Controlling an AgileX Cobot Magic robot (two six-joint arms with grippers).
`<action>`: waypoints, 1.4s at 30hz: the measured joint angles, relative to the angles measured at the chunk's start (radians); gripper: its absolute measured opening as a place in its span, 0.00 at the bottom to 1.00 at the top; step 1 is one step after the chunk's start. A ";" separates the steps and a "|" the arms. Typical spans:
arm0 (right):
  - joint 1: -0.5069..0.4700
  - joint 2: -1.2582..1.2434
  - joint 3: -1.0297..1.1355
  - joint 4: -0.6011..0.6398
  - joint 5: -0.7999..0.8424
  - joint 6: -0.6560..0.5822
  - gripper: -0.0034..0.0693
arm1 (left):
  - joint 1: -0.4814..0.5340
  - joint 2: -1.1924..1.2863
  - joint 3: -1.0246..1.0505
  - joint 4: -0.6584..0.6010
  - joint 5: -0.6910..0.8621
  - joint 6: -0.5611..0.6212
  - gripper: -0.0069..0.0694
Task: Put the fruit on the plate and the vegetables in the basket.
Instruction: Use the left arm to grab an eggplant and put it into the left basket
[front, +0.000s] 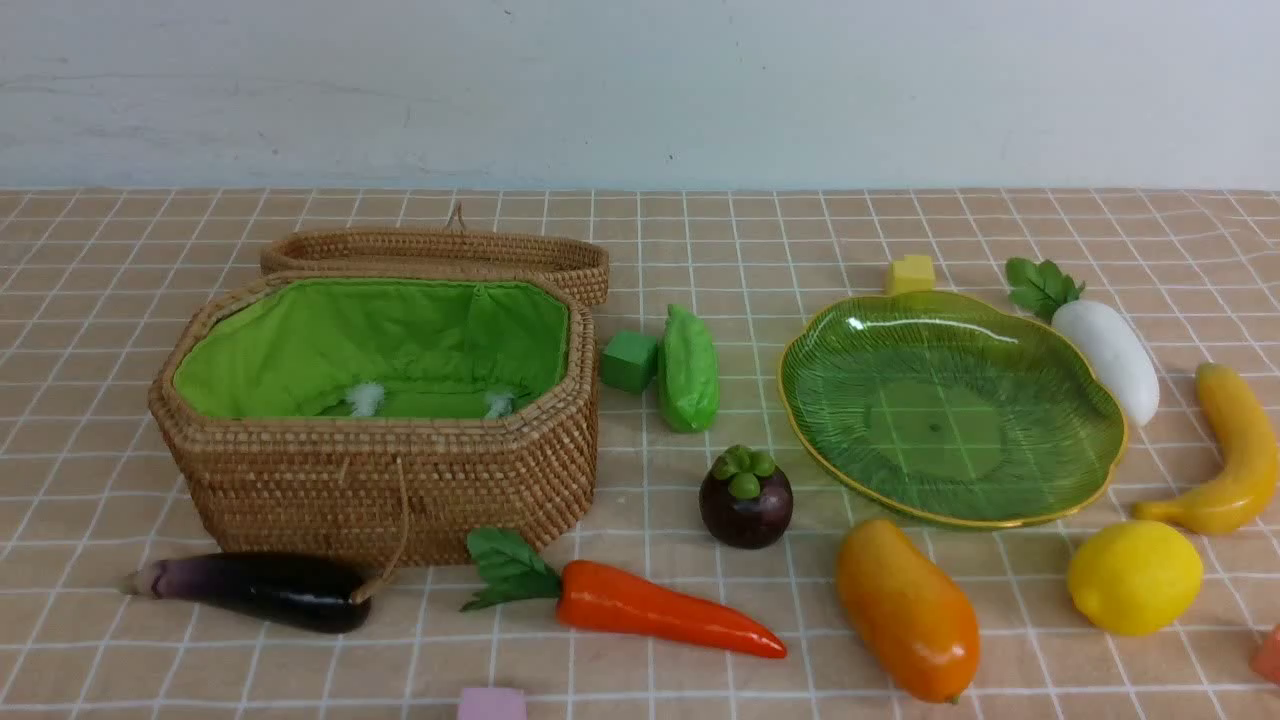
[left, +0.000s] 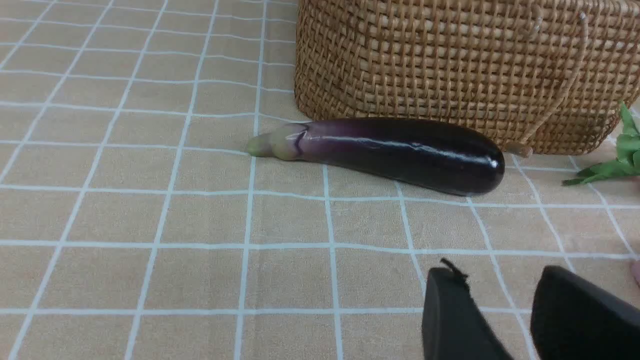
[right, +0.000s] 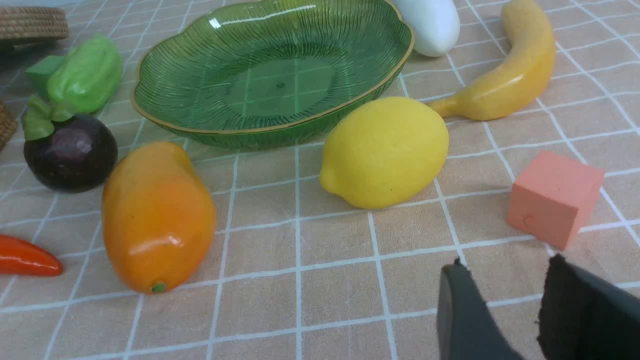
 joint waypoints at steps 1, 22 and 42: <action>0.000 0.000 0.000 0.000 0.000 0.000 0.38 | 0.000 0.000 0.000 0.000 0.000 0.000 0.40; 0.000 0.000 0.000 0.000 0.000 0.000 0.38 | 0.000 0.000 0.000 -0.328 -0.175 -0.170 0.40; 0.000 0.000 0.012 0.159 -0.176 0.197 0.38 | 0.000 0.032 -0.255 -0.578 -0.040 -0.037 0.07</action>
